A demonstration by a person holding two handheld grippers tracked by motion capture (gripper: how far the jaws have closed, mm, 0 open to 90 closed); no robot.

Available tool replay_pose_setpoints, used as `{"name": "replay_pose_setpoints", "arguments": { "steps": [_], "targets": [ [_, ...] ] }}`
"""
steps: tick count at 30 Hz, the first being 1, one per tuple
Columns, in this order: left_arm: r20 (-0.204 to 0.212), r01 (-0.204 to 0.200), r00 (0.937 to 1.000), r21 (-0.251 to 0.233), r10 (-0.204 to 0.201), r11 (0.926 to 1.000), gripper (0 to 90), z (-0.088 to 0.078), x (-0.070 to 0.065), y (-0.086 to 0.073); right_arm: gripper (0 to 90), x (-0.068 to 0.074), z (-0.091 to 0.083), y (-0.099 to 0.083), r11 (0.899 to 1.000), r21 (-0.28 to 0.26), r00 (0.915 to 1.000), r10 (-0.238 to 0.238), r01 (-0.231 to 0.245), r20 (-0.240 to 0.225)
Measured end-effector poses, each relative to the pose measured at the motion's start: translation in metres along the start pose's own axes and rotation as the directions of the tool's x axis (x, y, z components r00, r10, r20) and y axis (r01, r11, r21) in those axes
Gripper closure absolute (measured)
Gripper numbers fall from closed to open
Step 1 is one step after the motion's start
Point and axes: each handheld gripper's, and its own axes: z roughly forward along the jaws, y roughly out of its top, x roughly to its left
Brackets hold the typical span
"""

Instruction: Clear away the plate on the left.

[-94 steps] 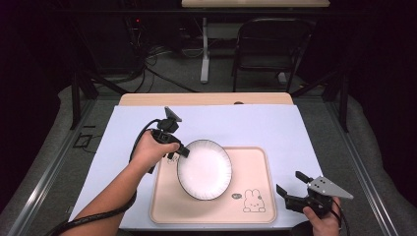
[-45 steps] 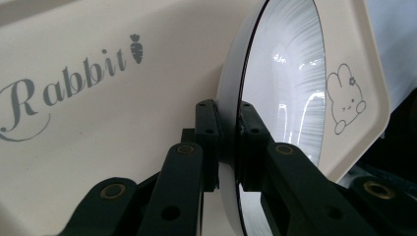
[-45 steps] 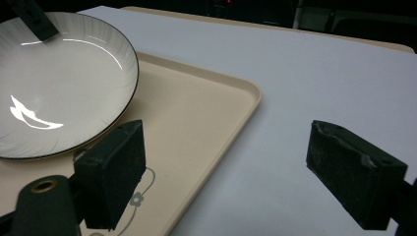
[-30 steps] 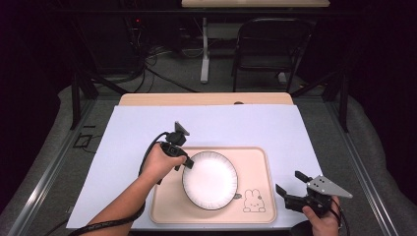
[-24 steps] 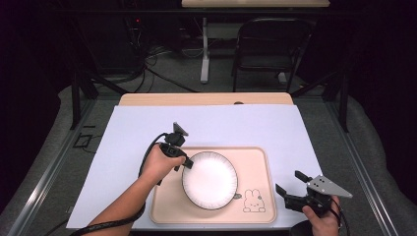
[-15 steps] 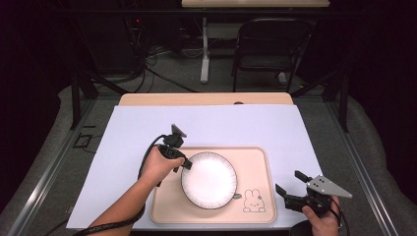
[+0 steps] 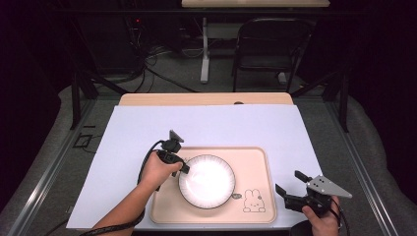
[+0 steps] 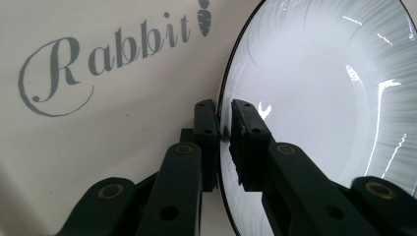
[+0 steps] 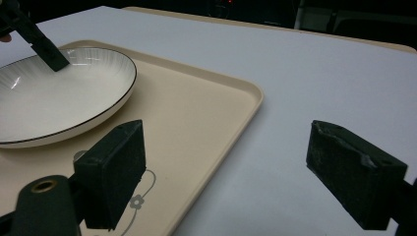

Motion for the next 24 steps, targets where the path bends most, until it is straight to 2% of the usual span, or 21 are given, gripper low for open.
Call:
{"name": "replay_pose_setpoints", "arguments": {
  "steps": [7,13,17,21,24],
  "targets": [
    [-0.010,-0.002,0.9999,-0.009,0.001,1.0000,80.7,0.003,0.001,-0.003,14.3,0.000,0.000,0.000,1.000,0.000,1.0000,-0.001,0.001,0.000],
    [-0.045,-0.033,0.9984,-0.009,0.033,0.9994,78.7,0.003,-0.004,-0.003,14.3,0.000,0.000,0.000,1.000,-0.001,1.0000,-0.001,0.001,0.000],
    [-0.048,-0.048,0.9978,-0.021,0.047,0.9986,72.7,0.003,-0.007,-0.004,14.2,0.000,0.000,0.000,1.000,-0.001,1.0000,0.000,0.000,0.000],
    [-0.042,-0.058,0.9975,-0.042,0.057,0.9974,63.5,0.000,-0.010,-0.005,14.3,0.000,0.000,0.000,1.000,-0.001,1.0000,0.001,-0.001,0.000],
    [-0.055,-0.068,0.9964,-0.061,0.065,0.9958,55.6,-0.002,-0.013,-0.005,14.3,0.000,0.000,0.000,1.000,-0.001,1.0000,-0.001,0.001,0.000]
  ]
}}
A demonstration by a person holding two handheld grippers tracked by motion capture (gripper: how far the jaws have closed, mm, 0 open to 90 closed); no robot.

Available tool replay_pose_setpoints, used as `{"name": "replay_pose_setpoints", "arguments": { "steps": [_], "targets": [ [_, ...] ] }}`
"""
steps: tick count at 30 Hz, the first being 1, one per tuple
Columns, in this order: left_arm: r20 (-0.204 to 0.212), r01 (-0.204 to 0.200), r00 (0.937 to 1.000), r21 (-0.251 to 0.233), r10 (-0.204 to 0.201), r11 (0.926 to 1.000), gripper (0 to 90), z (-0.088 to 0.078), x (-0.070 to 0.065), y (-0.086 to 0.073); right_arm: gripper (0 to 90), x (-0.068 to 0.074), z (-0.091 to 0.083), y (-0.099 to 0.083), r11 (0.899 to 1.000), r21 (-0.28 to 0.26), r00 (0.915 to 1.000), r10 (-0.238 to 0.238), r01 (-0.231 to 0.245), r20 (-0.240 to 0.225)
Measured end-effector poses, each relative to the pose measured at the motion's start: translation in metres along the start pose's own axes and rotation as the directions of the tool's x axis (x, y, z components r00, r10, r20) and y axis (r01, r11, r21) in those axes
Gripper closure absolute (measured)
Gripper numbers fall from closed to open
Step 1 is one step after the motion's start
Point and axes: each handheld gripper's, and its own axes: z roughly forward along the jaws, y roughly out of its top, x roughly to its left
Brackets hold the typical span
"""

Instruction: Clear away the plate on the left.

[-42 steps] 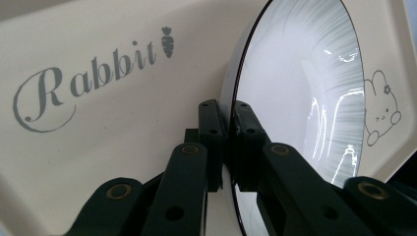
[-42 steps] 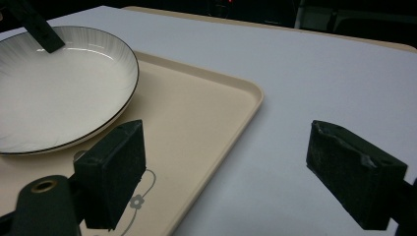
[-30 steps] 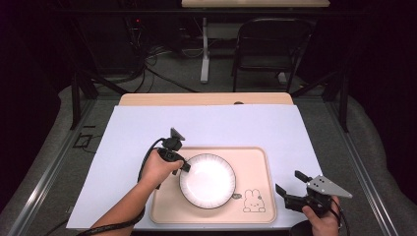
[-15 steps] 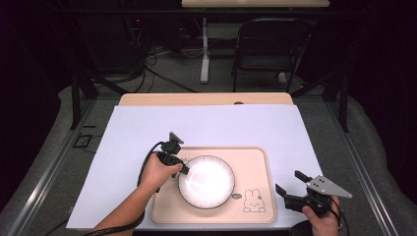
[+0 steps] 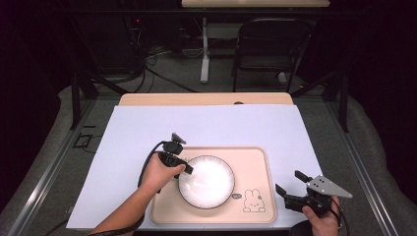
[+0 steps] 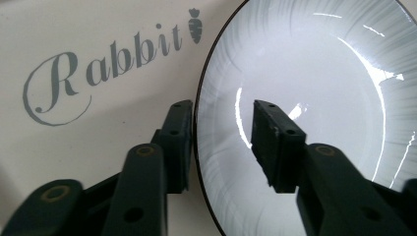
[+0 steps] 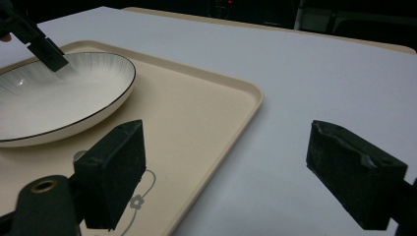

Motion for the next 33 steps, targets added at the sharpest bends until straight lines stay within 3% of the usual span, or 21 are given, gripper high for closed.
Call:
{"name": "replay_pose_setpoints", "arguments": {
  "steps": [4,7,10,15,18,25,33],
  "targets": [
    [-0.002,-0.010,0.9999,-0.009,0.010,0.9999,47.1,-0.002,-0.003,0.000,14.2,0.000,0.000,0.000,1.000,0.000,1.0000,0.002,-0.002,0.000],
    [-0.047,-0.073,0.9963,-0.027,0.072,0.9970,42.8,-0.006,-0.008,-0.001,14.3,0.000,0.000,0.000,1.000,0.001,1.0000,0.002,-0.002,0.000],
    [-0.067,-0.093,0.9936,-0.031,0.090,0.9952,43.1,-0.007,-0.011,-0.001,14.2,0.000,0.000,0.000,1.000,0.001,1.0000,0.001,-0.001,-0.001],
    [-0.133,-0.145,0.9814,-0.047,0.138,0.9882,41.6,-0.014,-0.014,-0.003,14.3,0.000,0.000,0.000,1.000,0.002,1.0000,0.002,-0.002,-0.001],
    [-0.149,-0.156,0.9777,-0.046,0.148,0.9867,41.8,-0.018,-0.013,-0.005,14.2,0.000,0.000,0.000,1.000,0.003,1.0000,0.002,-0.002,-0.001],
    [-0.142,-0.142,0.9813,-0.083,0.130,0.9863,41.4,-0.031,-0.005,-0.016,14.3,0.000,0.000,0.000,1.000,0.005,1.0000,0.005,-0.005,-0.001],
    [-0.097,-0.071,0.9937,-0.154,0.057,0.9854,43.0,-0.047,0.013,-0.033,14.3,0.000,0.000,0.000,1.000,0.005,1.0000,0.005,-0.005,0.000]
  ]
}}
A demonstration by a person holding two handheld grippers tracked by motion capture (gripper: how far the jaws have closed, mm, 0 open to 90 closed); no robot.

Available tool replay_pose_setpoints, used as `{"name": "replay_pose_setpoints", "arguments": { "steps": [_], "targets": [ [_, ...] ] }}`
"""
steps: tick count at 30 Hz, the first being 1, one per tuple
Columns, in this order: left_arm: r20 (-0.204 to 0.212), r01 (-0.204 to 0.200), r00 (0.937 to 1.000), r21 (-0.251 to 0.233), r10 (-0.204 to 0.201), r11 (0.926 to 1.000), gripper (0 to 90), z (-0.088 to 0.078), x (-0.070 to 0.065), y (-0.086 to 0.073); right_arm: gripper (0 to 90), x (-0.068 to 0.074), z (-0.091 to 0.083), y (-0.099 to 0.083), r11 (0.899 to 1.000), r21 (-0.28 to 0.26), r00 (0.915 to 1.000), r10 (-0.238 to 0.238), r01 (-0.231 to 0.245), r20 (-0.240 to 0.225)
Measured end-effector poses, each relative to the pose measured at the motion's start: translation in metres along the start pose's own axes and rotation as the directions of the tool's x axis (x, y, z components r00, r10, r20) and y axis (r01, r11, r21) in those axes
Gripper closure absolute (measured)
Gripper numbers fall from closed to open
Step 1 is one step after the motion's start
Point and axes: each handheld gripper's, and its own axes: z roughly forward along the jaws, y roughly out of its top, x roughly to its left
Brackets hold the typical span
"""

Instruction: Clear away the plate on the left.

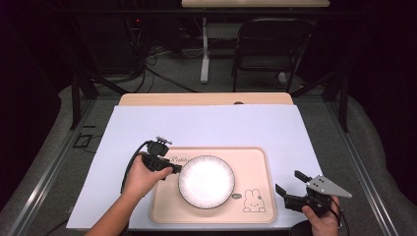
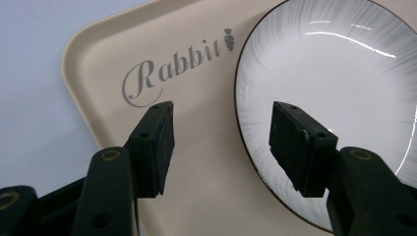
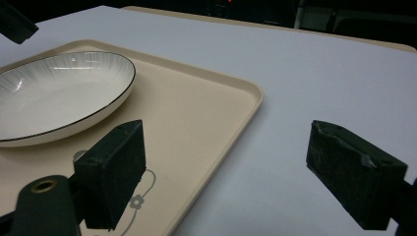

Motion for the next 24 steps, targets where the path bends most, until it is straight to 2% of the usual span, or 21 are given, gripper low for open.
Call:
{"name": "replay_pose_setpoints", "arguments": {
  "steps": [7,12,14,18,24],
  "targets": [
    [0.023,0.066,0.9976,-0.059,-0.064,0.9961,42.6,-0.011,0.017,-0.017,14.3,0.000,0.000,0.000,1.000,-0.003,1.0000,-0.004,0.004,0.001],
    [0.043,0.121,0.9922,-0.098,-0.117,0.9878,42.4,-0.012,0.029,-0.033,14.3,0.000,0.000,0.000,1.000,-0.001,1.0000,-0.004,0.004,0.001],
    [0.047,0.148,0.9886,-0.119,-0.143,0.9817,42.4,-0.011,0.033,-0.039,14.3,0.001,0.000,0.000,1.000,-0.004,1.0000,-0.005,0.005,0.003],
    [0.048,0.173,0.9847,-0.136,-0.168,0.9755,42.8,-0.008,0.040,-0.048,14.2,0.000,0.000,0.000,1.000,-0.001,1.0000,-0.006,0.006,0.001],
    [0.078,0.198,0.9791,-0.152,-0.188,0.9684,42.9,0.000,0.043,-0.055,14.2,0.001,0.000,0.000,1.000,0.003,1.0000,-0.008,0.008,0.000]
  ]
}}
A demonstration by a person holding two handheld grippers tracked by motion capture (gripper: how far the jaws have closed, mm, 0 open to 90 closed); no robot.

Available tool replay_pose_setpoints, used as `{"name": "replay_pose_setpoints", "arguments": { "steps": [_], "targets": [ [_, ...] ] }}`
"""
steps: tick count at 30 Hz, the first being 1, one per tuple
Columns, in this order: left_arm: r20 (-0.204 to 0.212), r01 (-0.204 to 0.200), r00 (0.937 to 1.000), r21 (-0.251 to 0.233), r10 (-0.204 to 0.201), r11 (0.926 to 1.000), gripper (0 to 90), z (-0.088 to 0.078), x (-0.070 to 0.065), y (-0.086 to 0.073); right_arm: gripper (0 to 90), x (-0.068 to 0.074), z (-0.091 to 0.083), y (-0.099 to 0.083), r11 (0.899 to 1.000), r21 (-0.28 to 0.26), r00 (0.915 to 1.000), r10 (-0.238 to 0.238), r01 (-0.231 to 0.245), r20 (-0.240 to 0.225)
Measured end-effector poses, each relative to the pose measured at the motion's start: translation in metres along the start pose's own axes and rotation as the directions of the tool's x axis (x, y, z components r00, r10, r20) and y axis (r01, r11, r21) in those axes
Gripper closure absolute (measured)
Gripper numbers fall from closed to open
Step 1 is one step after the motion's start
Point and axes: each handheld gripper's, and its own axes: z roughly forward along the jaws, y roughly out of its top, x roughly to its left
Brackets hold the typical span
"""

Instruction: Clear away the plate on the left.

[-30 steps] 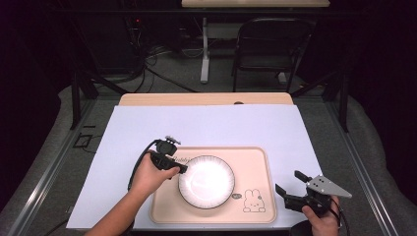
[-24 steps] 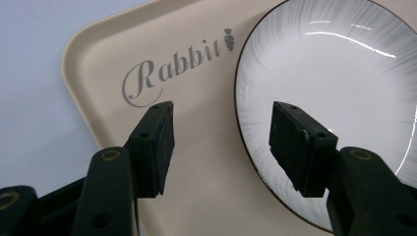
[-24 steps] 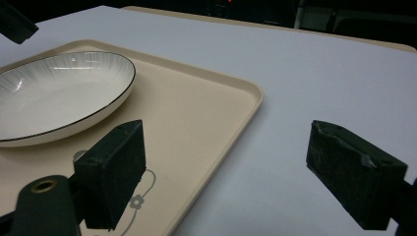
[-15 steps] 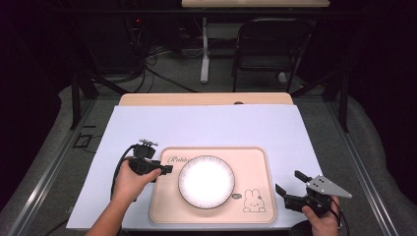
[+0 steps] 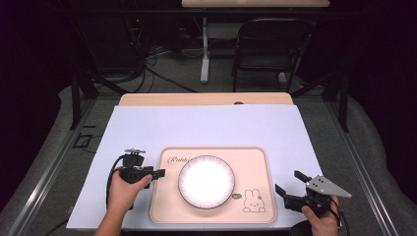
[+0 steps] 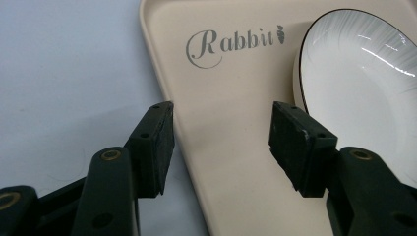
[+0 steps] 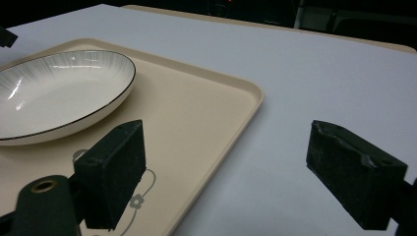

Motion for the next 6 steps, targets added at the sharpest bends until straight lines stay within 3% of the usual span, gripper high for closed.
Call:
{"name": "replay_pose_setpoints", "arguments": {
  "steps": [6],
  "targets": [
    [0.063,0.030,0.9976,-0.016,-0.029,0.9994,43.2,0.0037,-0.0021,-0.0035,14.3,-0.0002,0.0001,0.0000,1.000,0.000,1.0000,0.002,-0.002,0.000]
  ]
}}
